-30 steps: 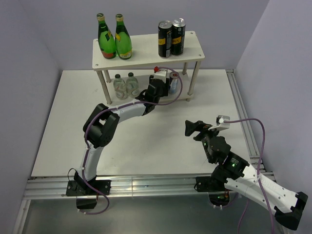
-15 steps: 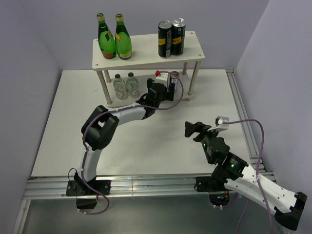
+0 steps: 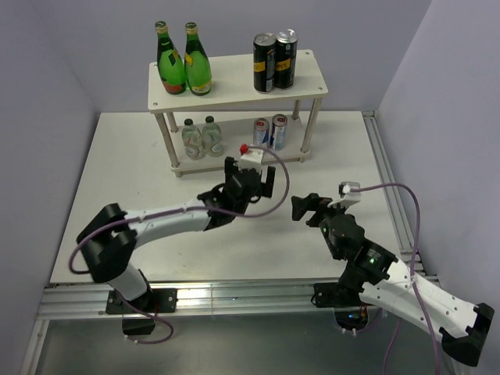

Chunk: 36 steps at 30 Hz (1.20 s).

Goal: Place and organize the beverage onto the shelf

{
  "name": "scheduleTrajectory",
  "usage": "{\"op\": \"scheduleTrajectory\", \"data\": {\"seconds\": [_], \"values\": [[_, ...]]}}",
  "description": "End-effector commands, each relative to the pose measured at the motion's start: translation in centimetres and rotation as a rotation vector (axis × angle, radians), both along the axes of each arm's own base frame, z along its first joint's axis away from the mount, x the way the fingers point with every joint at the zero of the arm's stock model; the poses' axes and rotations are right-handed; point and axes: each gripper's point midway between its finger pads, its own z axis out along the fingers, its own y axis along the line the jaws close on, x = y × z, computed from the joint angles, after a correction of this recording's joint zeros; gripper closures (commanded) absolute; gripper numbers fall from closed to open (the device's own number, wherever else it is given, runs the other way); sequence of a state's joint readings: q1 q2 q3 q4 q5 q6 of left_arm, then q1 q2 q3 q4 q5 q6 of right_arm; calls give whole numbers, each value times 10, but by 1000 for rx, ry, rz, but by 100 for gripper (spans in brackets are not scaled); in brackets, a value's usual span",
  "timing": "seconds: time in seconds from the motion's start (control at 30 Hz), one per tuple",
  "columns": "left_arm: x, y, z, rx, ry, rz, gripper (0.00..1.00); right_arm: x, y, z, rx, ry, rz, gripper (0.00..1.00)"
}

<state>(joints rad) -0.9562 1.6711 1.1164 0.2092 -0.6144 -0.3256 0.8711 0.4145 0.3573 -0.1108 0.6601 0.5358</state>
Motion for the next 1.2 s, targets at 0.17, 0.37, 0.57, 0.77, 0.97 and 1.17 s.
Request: {"op": "scheduleTrajectory", "data": {"seconds": [0.17, 0.37, 0.57, 0.77, 0.97, 1.17], "values": [[-112, 52, 74, 54, 12, -11, 1, 4, 6, 102, -83, 11, 19, 2], [-133, 121, 177, -76, -111, -3, 1, -19, 2, 191, -76, -100, 151, 1], [-148, 178, 215, -214, -211, 36, 0, -39, -50, 219, -55, -184, 39, 0], [-160, 202, 219, -308, -223, 38, 1, -56, -67, 221, -16, -214, 52, 0], [-161, 208, 219, -305, -218, 56, 1, -62, -70, 222, -18, -217, 67, 0], [-161, 213, 217, -305, -219, 74, 1, -57, -69, 220, -33, -204, 54, 0]]}}
